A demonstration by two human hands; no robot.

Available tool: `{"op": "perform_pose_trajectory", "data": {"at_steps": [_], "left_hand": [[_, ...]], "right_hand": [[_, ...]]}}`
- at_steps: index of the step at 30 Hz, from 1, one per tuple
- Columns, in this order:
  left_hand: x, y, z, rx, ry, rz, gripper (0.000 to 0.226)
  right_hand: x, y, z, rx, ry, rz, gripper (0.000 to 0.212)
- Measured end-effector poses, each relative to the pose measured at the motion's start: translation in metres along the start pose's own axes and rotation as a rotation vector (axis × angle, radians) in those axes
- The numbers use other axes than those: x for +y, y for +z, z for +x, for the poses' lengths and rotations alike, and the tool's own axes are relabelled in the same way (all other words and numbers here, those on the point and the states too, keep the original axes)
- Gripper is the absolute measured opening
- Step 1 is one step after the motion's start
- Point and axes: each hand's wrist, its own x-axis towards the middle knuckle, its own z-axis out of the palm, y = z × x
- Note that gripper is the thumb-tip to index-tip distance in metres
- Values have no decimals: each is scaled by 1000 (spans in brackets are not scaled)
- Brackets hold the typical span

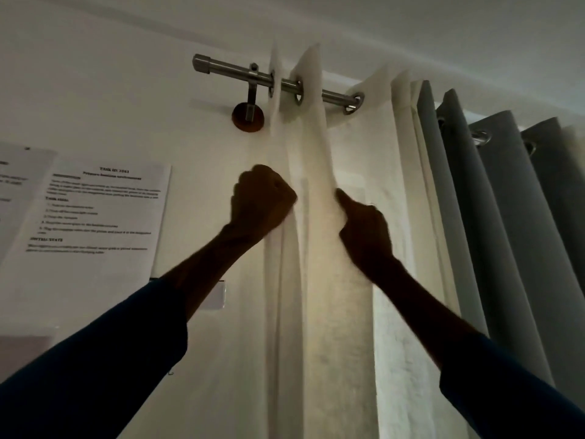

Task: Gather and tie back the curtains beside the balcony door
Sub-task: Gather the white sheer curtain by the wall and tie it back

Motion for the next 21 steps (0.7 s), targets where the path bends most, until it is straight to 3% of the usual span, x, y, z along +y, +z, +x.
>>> {"op": "perform_pose_trajectory", "data": {"at_steps": [2, 5, 7, 11, 16, 19, 21], "left_hand": [[-9, -20, 5, 239, -154, -62, 20], [-3, -38, 4, 366, -81, -80, 24], [18, -32, -12, 298, 88, -76, 22], [38, 3, -49, 31, 321, 19, 13], [4, 13, -57, -97, 278, 135, 11], [-7, 8, -57, -214, 231, 83, 17], [-4, 6, -58, -338, 220, 76, 22]], "right_hand": [[27, -11, 7, 24, 209, -31, 60], [43, -20, 17, 121, 348, -8, 52], [25, -15, 14, 152, 330, 25, 51], [-34, 14, -14, 91, 38, 51, 53], [-41, 17, -15, 130, 41, 193, 16], [-33, 22, -29, 84, 102, 140, 19], [-37, 25, -43, 34, 71, 229, 27]]}}
